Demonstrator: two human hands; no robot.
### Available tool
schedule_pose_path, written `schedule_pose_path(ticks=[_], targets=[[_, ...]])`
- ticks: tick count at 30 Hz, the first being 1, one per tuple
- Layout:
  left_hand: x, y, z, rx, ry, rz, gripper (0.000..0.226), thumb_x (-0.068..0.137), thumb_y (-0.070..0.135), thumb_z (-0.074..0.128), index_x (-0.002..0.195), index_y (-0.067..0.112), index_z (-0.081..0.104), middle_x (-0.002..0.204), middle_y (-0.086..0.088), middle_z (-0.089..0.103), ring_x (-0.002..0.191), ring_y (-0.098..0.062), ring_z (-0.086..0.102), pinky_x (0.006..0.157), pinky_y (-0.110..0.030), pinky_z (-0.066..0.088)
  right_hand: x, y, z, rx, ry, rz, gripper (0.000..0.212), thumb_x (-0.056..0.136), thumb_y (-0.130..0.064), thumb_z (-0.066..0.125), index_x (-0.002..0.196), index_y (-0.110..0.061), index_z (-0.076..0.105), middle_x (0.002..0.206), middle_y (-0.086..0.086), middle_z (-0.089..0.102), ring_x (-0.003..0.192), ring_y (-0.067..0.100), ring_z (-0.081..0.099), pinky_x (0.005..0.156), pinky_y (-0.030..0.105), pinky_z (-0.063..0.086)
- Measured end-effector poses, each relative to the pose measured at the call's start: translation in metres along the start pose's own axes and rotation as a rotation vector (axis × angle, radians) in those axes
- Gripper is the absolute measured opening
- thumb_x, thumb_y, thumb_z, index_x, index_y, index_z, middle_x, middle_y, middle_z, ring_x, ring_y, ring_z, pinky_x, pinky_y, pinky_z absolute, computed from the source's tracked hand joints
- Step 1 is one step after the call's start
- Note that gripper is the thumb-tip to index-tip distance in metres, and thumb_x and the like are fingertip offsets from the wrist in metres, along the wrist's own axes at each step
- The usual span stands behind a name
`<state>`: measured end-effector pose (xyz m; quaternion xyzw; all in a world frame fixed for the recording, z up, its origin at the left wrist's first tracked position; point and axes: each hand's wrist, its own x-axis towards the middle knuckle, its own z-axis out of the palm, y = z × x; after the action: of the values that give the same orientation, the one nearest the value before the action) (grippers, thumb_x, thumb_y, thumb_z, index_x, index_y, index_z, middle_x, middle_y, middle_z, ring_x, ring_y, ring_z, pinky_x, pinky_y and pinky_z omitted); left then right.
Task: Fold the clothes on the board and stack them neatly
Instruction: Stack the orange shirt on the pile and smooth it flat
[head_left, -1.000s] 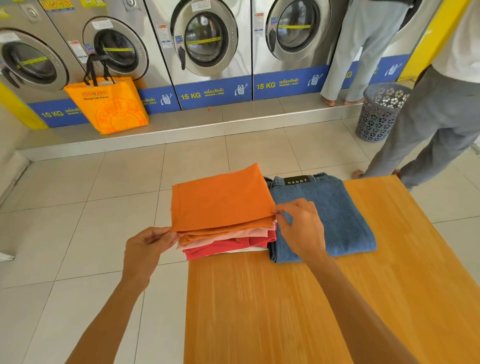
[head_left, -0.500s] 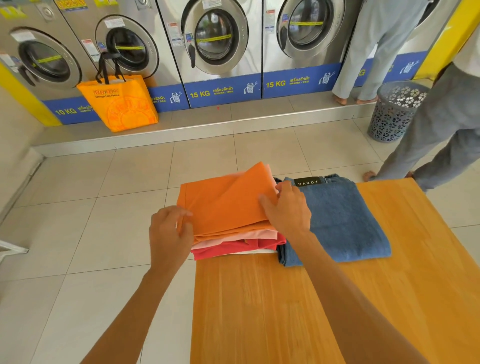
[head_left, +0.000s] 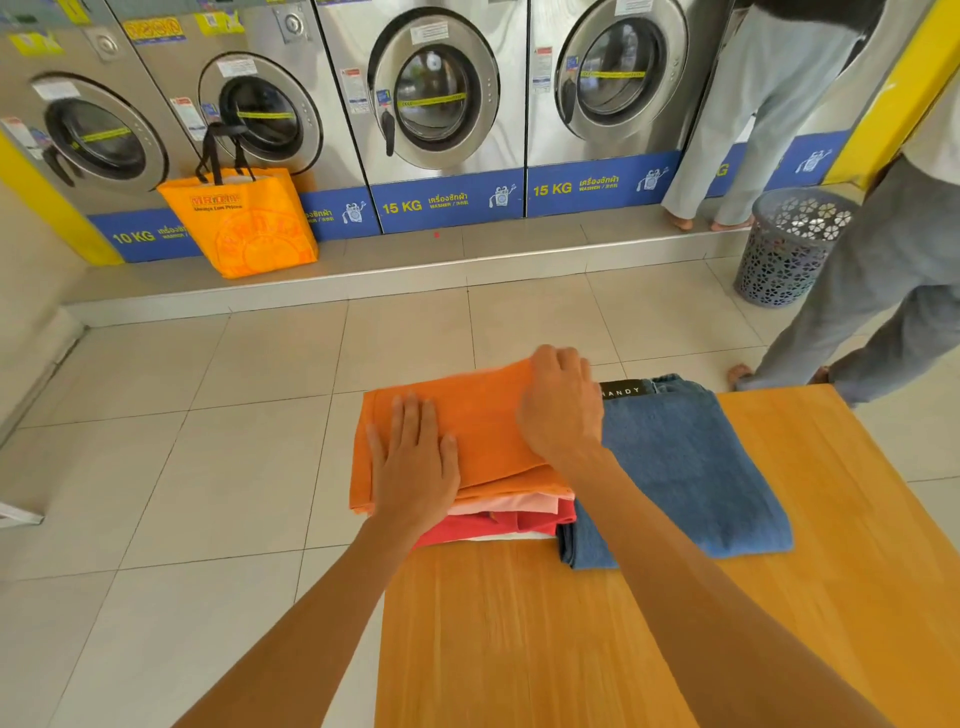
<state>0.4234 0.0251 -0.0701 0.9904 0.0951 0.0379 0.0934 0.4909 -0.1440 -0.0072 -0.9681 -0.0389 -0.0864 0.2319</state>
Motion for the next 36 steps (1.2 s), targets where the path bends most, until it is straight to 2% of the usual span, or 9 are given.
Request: schedule_pose_path(ticks=[2,5,10,13,19,23,26,30,36], targets=[[0.004,0.012,0.0,-0.009,-0.028,0.079,0.061,0.103,0.045,0.011,0.158,0.018,0.006,0.166,-0.003,0.0,0.152,-0.021,-0.007,0.122,-0.05,-0.003,0.003,-0.022,0.011,0.02,0.004,-0.233,0.037,0.093,-0.015,0.052,0.13,-0.021,0.057,0.143,0.006,0.05,0.132,0.027,0.046,0.102,0.045,0.042],[0.009,0.013,0.002,-0.011,-0.05,0.14,0.065,0.1,0.047,0.007,0.158,0.018,0.005,0.166,-0.002,-0.001,0.152,-0.02,-0.008,0.123,-0.047,-0.004,-0.004,-0.018,0.038,-0.174,-0.255,-0.424,0.044,0.104,-0.037,0.031,0.145,-0.026,0.045,0.162,0.003,0.029,0.151,0.024,0.019,0.119,0.047,0.022],[0.016,-0.027,0.001,-0.041,-0.07,-0.062,0.066,0.102,0.05,0.01,0.158,0.016,0.002,0.166,-0.003,0.001,0.153,-0.022,-0.003,0.121,-0.054,0.002,0.002,0.038,0.043,-0.26,-0.382,-0.165,0.07,0.1,-0.057,0.013,0.16,-0.023,0.007,0.168,0.001,-0.002,0.154,0.023,-0.01,0.12,0.059,-0.008],[0.021,-0.03,-0.004,-0.014,-0.089,-0.104,0.064,0.103,0.047,0.011,0.158,0.014,0.006,0.166,-0.005,0.003,0.152,-0.026,-0.002,0.12,-0.058,0.0,0.008,0.033,0.03,-0.175,-0.392,0.064,0.07,0.102,-0.046,0.027,0.159,-0.013,0.003,0.167,0.01,-0.005,0.154,0.029,-0.008,0.12,0.062,0.002],[0.023,0.024,-0.009,-0.146,0.019,0.194,0.05,0.106,0.039,0.025,0.154,0.029,0.027,0.166,0.0,0.009,0.153,-0.02,-0.004,0.121,-0.054,0.001,-0.068,0.023,0.011,0.116,0.059,0.143,0.037,0.086,-0.039,0.065,0.118,-0.021,0.059,0.124,0.006,0.052,0.112,0.028,0.047,0.089,0.043,0.044],[0.031,0.062,-0.002,-0.236,-0.109,0.343,0.047,0.106,0.04,0.022,0.152,0.036,0.028,0.165,0.002,0.009,0.152,-0.016,-0.003,0.121,-0.053,-0.002,-0.102,0.039,0.012,0.193,-0.064,0.083,0.033,0.086,-0.042,0.071,0.116,-0.029,0.065,0.118,-0.004,0.054,0.107,0.02,0.048,0.086,0.038,0.047],[0.044,0.074,0.006,-0.188,-0.193,0.331,0.05,0.106,0.041,0.017,0.156,0.038,0.013,0.166,0.003,0.002,0.152,-0.015,-0.005,0.12,-0.054,-0.003,-0.101,0.049,0.009,0.178,0.043,0.002,0.005,0.088,-0.026,0.073,0.093,-0.023,0.073,0.095,-0.005,0.063,0.09,0.022,0.052,0.074,0.038,0.045],[0.064,0.084,0.009,-0.135,-0.251,0.316,0.052,0.103,0.05,0.012,0.154,0.044,0.008,0.166,0.003,-0.001,0.152,-0.017,-0.006,0.119,-0.056,-0.004,-0.099,0.056,0.008,0.072,0.076,-0.059,0.012,0.092,-0.016,0.069,0.08,-0.017,0.069,0.072,-0.003,0.06,0.074,0.022,0.049,0.063,0.036,0.042],[0.083,0.101,0.016,-0.042,-0.322,0.244,0.055,0.1,0.051,0.01,0.154,0.044,0.008,0.166,-0.001,-0.005,0.152,-0.023,-0.01,0.116,-0.06,-0.005,-0.113,0.059,0.014,0.138,0.105,0.002,0.011,0.093,-0.008,0.064,0.083,-0.012,0.063,0.077,0.0,0.057,0.074,0.022,0.048,0.063,0.037,0.047]])
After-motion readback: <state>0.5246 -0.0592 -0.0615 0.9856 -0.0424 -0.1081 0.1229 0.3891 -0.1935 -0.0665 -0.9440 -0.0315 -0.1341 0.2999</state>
